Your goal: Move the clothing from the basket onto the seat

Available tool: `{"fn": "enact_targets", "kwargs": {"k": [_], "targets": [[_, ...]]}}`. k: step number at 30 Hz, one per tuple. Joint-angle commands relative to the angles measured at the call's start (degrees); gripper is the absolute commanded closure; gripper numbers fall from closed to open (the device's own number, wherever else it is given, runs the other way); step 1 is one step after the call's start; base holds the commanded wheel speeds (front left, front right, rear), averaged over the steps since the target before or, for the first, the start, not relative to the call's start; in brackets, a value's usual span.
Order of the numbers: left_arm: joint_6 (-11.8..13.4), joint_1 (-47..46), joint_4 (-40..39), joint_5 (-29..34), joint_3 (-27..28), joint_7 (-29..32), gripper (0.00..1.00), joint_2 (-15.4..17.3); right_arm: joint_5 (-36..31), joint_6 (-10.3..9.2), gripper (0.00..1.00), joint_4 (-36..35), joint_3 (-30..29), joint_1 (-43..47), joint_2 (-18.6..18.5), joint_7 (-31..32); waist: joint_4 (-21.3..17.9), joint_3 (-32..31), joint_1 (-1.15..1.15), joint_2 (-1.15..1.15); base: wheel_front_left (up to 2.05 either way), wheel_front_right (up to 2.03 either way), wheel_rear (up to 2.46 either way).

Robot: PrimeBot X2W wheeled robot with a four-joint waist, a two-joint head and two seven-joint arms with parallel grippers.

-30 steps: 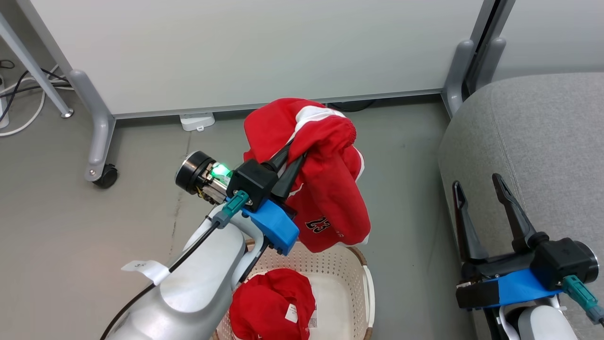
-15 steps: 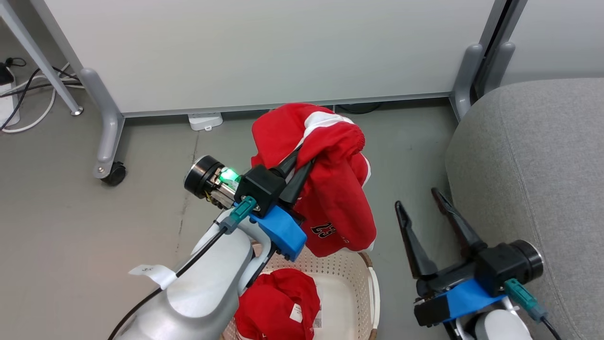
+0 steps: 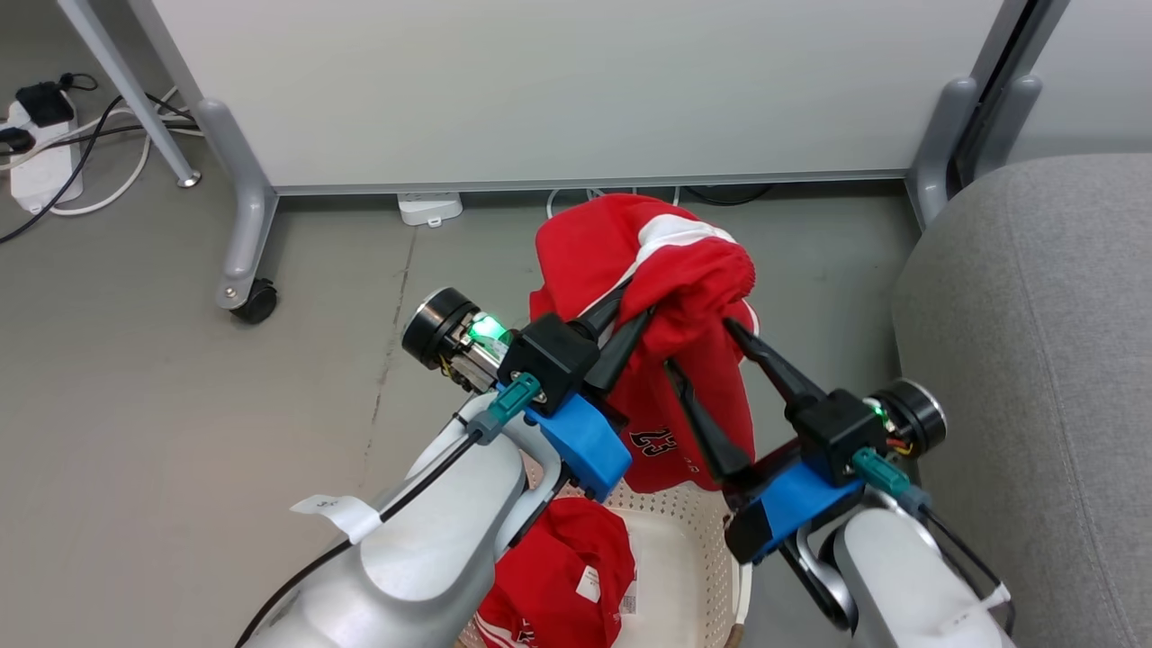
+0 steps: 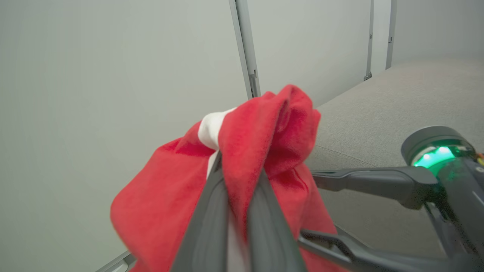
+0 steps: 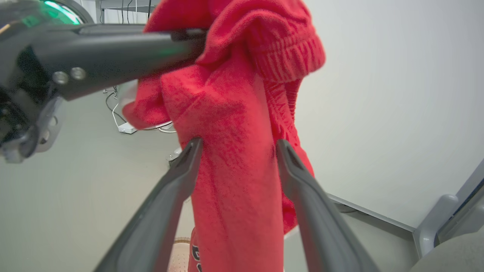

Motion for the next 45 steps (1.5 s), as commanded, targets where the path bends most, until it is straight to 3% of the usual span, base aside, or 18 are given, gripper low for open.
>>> {"fn": "enact_targets", "kwargs": {"k": [1, 10, 11, 12, 13, 43, 44, 45], "targets": [[-0.07, -0.62, 0.05, -0.06, -0.09, -0.32, 1.00, -0.08, -0.29, 0.03, 0.00, 0.70, -0.15, -1.40, -0.05, -0.18, 0.34, 0.14, 0.00, 0.00, 0.00, 0.00, 0.00], [-0.51, -0.62, -0.68, -0.01, -1.50, -0.34, 1.00, -1.31, 0.15, 0.03, 0.00, 7.36, 1.33, -6.51, 0.47, -0.18, 1.66, 0.37, 0.00, 0.00, 0.00, 0.00, 0.00], [-0.54, -0.54, -0.78, -0.02, -1.54, -0.35, 1.00, -1.39, 0.69, 0.03, 0.33, 7.75, 1.59, -6.71, 0.50, -0.19, 1.74, 0.37, 0.00, 0.00, 0.00, 0.00, 0.00], [-0.57, -0.46, -0.86, -0.02, -1.57, -0.35, 1.00, -1.45, 1.34, 0.03, 0.78, 7.94, 2.02, -6.84, 0.52, -0.18, 1.79, 0.36, 0.00, 0.00, 0.00, 0.00, 0.00], [-0.60, -0.35, -0.96, 0.01, -1.57, -0.35, 1.00, -1.49, 2.10, 0.03, 1.00, 8.03, 2.44, -6.97, 0.53, -0.18, 1.80, 0.38, 0.00, 0.00, 0.00, 0.00, 0.00], [-1.35, 0.71, -0.14, 1.69, 0.37, -0.37, 1.00, -1.62, 4.27, 0.03, 1.00, 7.00, 2.65, -5.54, 0.52, -0.18, 0.75, 0.03, 0.00, 0.00, 0.00, 0.00, 0.00], [-1.31, 0.74, -0.24, 1.65, 0.45, -0.37, 0.94, -1.63, 4.29, 0.03, 1.00, 6.98, 2.66, -5.58, 0.52, -0.18, 0.76, 0.04, 0.00, 0.00, 0.00, 0.00, 0.00], [-1.25, 0.80, -0.33, 1.80, 0.54, -0.37, 0.76, -1.65, 4.31, 0.03, 1.00, 6.96, 2.67, -5.61, 0.53, -0.18, 0.77, 0.02, 0.00, 0.00, 0.00, 0.00, 0.00]]}}
